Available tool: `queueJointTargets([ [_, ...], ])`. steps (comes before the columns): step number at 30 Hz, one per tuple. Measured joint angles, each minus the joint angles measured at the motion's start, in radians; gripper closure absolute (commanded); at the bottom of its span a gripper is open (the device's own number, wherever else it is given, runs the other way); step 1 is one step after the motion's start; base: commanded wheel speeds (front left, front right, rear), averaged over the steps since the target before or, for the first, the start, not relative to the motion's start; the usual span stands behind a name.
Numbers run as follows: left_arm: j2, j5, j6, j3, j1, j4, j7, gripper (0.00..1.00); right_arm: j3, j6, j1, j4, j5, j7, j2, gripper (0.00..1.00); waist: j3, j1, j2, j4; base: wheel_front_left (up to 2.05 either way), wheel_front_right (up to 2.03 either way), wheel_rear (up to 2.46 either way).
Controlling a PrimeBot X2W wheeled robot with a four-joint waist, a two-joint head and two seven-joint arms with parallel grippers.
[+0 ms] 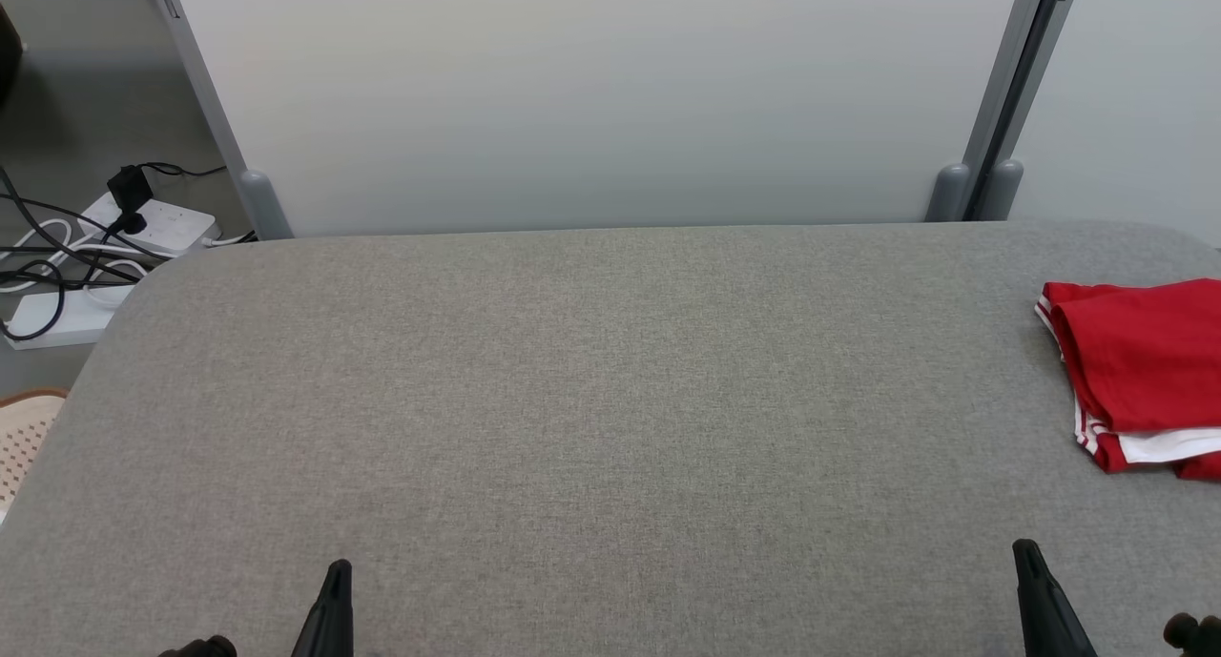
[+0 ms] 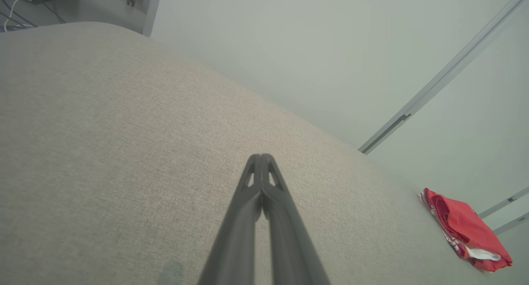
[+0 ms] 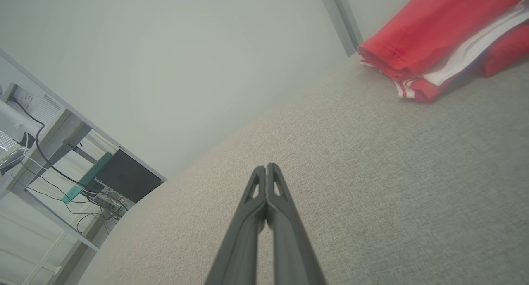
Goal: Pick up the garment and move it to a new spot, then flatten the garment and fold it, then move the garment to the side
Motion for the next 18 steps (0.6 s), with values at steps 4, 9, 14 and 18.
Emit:
queueJointTargets([
  [4, 0.001, -0.059, -0.002, 0.005, -0.016, 0.004, 0.015, 1.0, -0.003, 0.0, -0.015, 0.003, 0.053, 0.01, -0.001, 1.0, 0.003, -0.0001, 0.0, 0.0, 0.0, 0.0, 0.0],
  [9, 0.001, -0.118, -0.01, 0.011, -0.033, 0.008, 0.026, 1.0, -0.007, 0.0, -0.02, 0.01, 0.109, 0.027, -0.001, 1.0, 0.007, 0.0, 0.0, -0.001, 0.0, 0.0, 0.0],
  [14, 0.001, -0.175, -0.015, 0.018, -0.037, 0.013, 0.043, 1.0, -0.012, 0.0, -0.038, 0.024, 0.162, 0.041, -0.002, 1.0, 0.01, 0.0, 0.0, -0.001, 0.0, 0.0, 0.0],
  [18, 0.001, -0.243, -0.017, 0.025, -0.057, 0.02, 0.061, 1.0, -0.028, 0.0, -0.055, 0.031, 0.229, 0.055, -0.003, 1.0, 0.014, -0.0001, 0.0, -0.001, 0.0, 0.0, 0.0],
])
